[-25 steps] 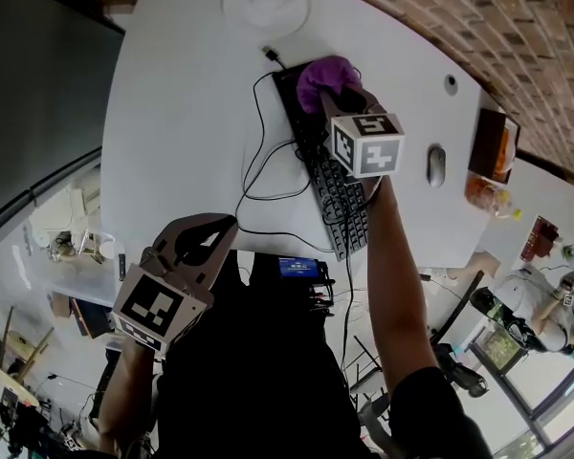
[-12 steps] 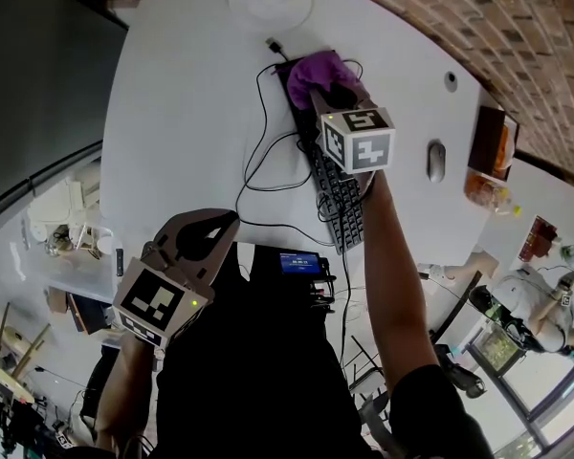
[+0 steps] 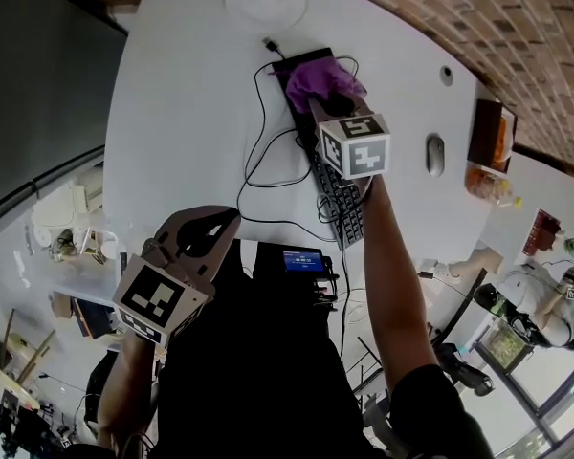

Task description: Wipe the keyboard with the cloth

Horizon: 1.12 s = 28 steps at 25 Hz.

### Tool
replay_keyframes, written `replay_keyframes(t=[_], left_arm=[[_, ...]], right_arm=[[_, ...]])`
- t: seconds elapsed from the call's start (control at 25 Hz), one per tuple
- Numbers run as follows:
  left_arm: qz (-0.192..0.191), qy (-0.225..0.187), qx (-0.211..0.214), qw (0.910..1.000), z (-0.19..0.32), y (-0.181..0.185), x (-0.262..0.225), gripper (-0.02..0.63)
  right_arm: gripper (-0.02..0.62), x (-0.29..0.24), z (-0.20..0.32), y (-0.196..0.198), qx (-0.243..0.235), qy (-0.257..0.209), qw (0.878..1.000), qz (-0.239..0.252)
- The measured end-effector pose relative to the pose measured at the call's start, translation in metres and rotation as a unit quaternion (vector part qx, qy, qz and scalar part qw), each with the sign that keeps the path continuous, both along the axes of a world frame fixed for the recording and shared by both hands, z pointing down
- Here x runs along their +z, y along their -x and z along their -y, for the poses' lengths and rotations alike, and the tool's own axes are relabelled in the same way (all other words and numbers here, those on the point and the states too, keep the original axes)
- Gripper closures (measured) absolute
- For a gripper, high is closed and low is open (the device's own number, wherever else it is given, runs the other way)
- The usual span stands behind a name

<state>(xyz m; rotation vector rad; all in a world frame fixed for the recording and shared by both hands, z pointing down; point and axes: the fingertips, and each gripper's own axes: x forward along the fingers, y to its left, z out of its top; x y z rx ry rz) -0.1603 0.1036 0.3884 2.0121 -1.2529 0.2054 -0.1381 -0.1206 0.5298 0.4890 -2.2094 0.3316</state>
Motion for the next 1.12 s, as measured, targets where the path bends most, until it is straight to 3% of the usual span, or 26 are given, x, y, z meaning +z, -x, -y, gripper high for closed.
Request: replay_keyframes(t=[1.12], left_arm=[[0.006, -0.017, 0.053, 0.9985, 0.007, -0.058, -0.014, 0.592]], right_arm=[[0.518, 0.000, -0.053, -0.079, 0.024, 0.027, 0.999, 0.011]])
